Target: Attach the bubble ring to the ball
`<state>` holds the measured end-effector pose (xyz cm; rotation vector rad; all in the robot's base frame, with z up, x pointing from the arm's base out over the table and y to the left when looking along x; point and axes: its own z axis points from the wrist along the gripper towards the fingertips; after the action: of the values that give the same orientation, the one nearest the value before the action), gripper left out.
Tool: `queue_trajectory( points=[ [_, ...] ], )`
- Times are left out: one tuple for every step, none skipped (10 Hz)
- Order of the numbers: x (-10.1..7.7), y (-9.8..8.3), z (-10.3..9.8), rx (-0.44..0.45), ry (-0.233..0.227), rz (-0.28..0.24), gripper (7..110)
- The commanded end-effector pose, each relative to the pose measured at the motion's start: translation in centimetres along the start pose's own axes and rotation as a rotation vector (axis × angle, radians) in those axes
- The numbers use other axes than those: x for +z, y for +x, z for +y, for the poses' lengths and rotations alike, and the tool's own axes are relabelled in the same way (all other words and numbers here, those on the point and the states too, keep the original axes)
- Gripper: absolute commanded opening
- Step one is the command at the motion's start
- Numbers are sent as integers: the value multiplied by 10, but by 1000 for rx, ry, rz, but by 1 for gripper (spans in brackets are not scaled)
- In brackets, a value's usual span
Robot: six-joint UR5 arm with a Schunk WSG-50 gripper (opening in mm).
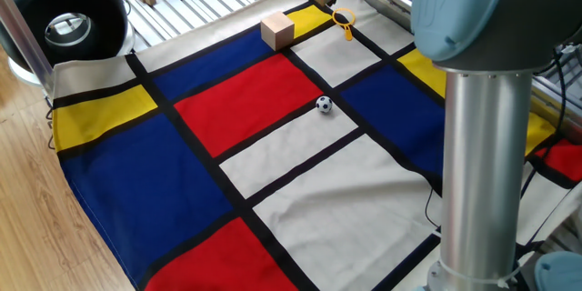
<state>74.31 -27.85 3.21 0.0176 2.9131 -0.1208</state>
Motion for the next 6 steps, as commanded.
queue_trajectory(
  points=[
    [0,12,5,183,-43,15,7],
    [1,11,12,237,-70,14,7],
    [3,15,12,254,-72,20,7],
    [4,16,13,249,-76,22,22],
    [4,14,10,210,-67,14,22],
    [5,19,5,190,-44,31,22]
  ],
)
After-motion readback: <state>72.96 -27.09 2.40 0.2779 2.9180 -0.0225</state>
